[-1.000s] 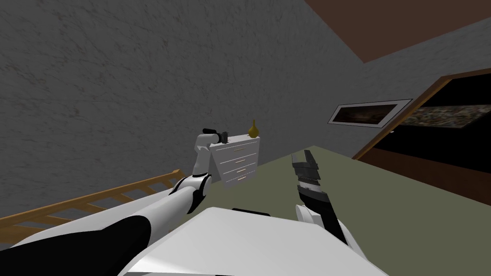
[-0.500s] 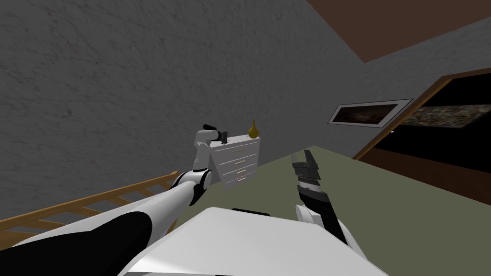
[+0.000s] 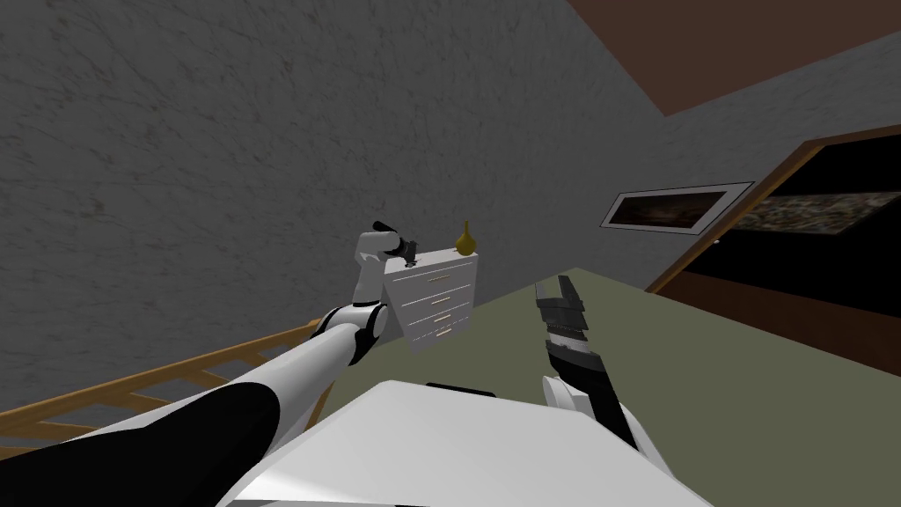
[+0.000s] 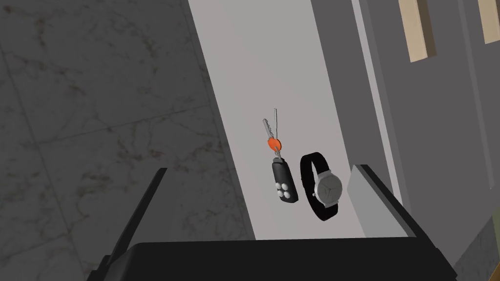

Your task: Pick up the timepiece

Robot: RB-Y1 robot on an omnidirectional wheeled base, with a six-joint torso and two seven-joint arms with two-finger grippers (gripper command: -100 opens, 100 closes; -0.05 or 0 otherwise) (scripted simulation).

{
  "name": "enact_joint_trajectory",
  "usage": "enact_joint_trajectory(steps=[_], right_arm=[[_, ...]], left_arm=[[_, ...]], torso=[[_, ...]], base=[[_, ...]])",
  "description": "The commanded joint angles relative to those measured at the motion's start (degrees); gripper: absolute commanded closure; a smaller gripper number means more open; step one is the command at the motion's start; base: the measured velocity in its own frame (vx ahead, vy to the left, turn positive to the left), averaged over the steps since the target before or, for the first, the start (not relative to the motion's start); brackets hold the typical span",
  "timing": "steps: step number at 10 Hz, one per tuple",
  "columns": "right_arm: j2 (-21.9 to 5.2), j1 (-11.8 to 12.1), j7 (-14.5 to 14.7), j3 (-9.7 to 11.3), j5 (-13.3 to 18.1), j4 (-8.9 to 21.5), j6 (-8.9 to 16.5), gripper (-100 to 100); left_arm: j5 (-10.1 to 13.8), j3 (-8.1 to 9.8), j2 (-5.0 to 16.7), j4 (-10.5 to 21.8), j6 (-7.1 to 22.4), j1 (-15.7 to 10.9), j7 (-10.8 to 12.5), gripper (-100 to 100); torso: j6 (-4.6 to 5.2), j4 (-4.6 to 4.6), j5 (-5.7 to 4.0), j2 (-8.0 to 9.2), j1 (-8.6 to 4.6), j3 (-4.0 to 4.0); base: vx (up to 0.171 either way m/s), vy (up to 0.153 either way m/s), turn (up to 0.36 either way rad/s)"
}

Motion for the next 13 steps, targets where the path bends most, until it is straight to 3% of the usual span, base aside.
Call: enact_joint_trajectory(steps=[1, 7, 11, 12, 13], right_arm=[[0.00, 0.00, 0.00, 0.00, 0.00, 0.00, 0.00, 0], [0.00, 0.00, 0.00, 0.00, 0.00, 0.00, 0.00, 0], [0.00, 0.00, 0.00, 0.00, 0.00, 0.00, 0.00, 0], [0.00, 0.00, 0.00, 0.00, 0.00, 0.00, 0.00, 0], [0.00, 0.00, 0.00, 0.00, 0.00, 0.00, 0.00, 0]], left_arm=[[-0.02, -0.10, 0.48, 0.63, 2.40, -0.76, 0.39, -100], [-0.44, -1.28, 3.57, 5.21, 11.52, -4.55, 2.79, -100], [-0.78, -1.98, 4.45, 7.31, 17.09, -5.33, 3.83, -100], [-0.78, -1.98, 4.45, 7.31, 17.30, -5.33, 3.83, -100], [-0.96, -2.33, 4.72, 8.31, 19.63, -5.46, 4.27, -100]], torso=[[0.00, 0.00, 0.00, 0.00, 0.00, 0.00], [-0.01, -0.01, 0.02, -0.01, 0.07, -0.01], [-0.02, -0.01, 0.04, 0.02, 0.09, 0.00], [-0.01, -0.01, 0.04, 0.01, 0.12, 0.00], [-0.02, -0.01, 0.03, 0.03, 0.06, 0.01]], base=[[0.048, 0.029, -0.019], [0.064, 0.048, -0.038], [0.059, 0.056, -0.033], [0.047, 0.042, -0.022], [0.055, 0.038, -0.029]])
